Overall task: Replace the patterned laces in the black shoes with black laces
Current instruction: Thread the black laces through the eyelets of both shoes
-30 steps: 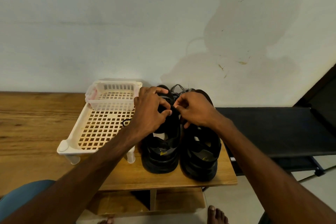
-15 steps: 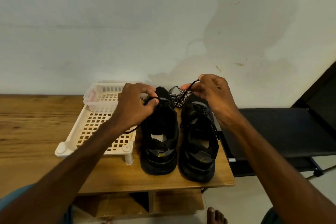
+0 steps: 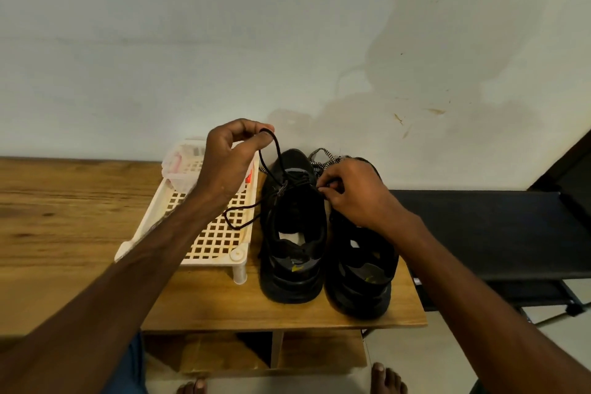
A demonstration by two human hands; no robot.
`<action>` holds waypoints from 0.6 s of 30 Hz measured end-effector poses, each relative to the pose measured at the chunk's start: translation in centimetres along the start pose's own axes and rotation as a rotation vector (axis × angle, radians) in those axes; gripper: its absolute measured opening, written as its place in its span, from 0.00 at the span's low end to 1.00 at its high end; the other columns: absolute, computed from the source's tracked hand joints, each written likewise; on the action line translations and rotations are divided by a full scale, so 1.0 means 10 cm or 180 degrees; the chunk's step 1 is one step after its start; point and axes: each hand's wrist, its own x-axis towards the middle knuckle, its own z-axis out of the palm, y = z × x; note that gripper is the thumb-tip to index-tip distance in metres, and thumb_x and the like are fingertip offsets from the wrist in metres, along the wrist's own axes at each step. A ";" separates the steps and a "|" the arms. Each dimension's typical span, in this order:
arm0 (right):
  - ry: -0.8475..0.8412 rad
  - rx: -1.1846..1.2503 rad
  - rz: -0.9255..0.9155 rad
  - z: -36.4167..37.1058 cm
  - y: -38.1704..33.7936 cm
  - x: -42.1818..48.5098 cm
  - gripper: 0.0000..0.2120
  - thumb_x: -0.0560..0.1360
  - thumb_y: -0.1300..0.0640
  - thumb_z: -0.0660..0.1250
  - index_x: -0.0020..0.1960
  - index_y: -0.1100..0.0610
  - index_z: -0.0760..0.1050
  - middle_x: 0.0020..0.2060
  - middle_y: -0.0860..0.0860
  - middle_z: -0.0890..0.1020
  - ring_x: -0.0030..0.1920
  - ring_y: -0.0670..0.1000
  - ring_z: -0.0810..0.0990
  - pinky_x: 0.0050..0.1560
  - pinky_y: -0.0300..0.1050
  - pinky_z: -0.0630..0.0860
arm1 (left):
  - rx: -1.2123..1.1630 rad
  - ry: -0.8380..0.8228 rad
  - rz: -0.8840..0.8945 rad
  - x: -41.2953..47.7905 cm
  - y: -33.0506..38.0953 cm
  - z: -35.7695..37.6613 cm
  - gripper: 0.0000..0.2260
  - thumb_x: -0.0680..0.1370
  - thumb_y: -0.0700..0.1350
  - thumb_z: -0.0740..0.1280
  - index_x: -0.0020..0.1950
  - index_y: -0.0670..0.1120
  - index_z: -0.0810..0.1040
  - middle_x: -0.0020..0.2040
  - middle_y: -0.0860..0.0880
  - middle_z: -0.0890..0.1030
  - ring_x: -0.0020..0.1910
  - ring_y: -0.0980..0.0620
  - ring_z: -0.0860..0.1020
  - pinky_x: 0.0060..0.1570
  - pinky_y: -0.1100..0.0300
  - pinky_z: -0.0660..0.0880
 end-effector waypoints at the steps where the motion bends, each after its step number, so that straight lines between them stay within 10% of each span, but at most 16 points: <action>1: 0.0042 0.0054 0.0033 -0.03 0.01 0.00 0.04 0.77 0.56 0.73 0.48 0.49 0.86 0.39 0.39 0.79 0.43 0.41 0.80 0.54 0.47 0.81 | 0.0006 -0.0029 0.0001 0.00 -0.01 0.01 0.07 0.73 0.46 0.71 0.48 0.45 0.85 0.50 0.52 0.87 0.56 0.51 0.83 0.65 0.48 0.75; 7: 0.0573 0.1003 0.0335 -0.19 -0.02 -0.04 0.03 0.77 0.55 0.72 0.46 0.52 0.85 0.44 0.44 0.86 0.47 0.43 0.84 0.55 0.44 0.80 | 0.1508 -0.0223 0.0210 -0.02 -0.14 -0.05 0.02 0.74 0.48 0.74 0.43 0.56 0.83 0.49 0.58 0.85 0.53 0.54 0.79 0.52 0.59 0.73; 14: 0.0868 0.4832 0.0996 -0.45 -0.12 -0.07 0.03 0.80 0.61 0.60 0.50 0.59 0.73 0.35 0.54 0.82 0.37 0.55 0.83 0.48 0.49 0.80 | 0.2390 -0.0830 -0.0033 -0.01 -0.23 -0.11 0.03 0.75 0.49 0.75 0.46 0.52 0.87 0.50 0.53 0.85 0.49 0.54 0.79 0.49 0.58 0.72; 16: 0.0912 0.4658 0.1018 -0.40 -0.08 -0.05 0.03 0.80 0.61 0.63 0.50 0.60 0.75 0.31 0.50 0.73 0.30 0.49 0.73 0.42 0.50 0.77 | 0.2383 -0.0939 -0.0040 -0.01 -0.22 -0.13 0.04 0.76 0.49 0.75 0.47 0.50 0.87 0.50 0.54 0.83 0.49 0.55 0.78 0.44 0.64 0.68; 18: 0.0889 0.2886 0.0704 -0.33 -0.01 -0.03 0.04 0.78 0.59 0.69 0.51 0.57 0.81 0.31 0.47 0.75 0.29 0.45 0.72 0.39 0.45 0.77 | 0.2131 -0.0941 -0.0064 0.00 -0.18 -0.13 0.04 0.76 0.50 0.75 0.48 0.51 0.86 0.49 0.58 0.83 0.48 0.57 0.79 0.43 0.67 0.68</action>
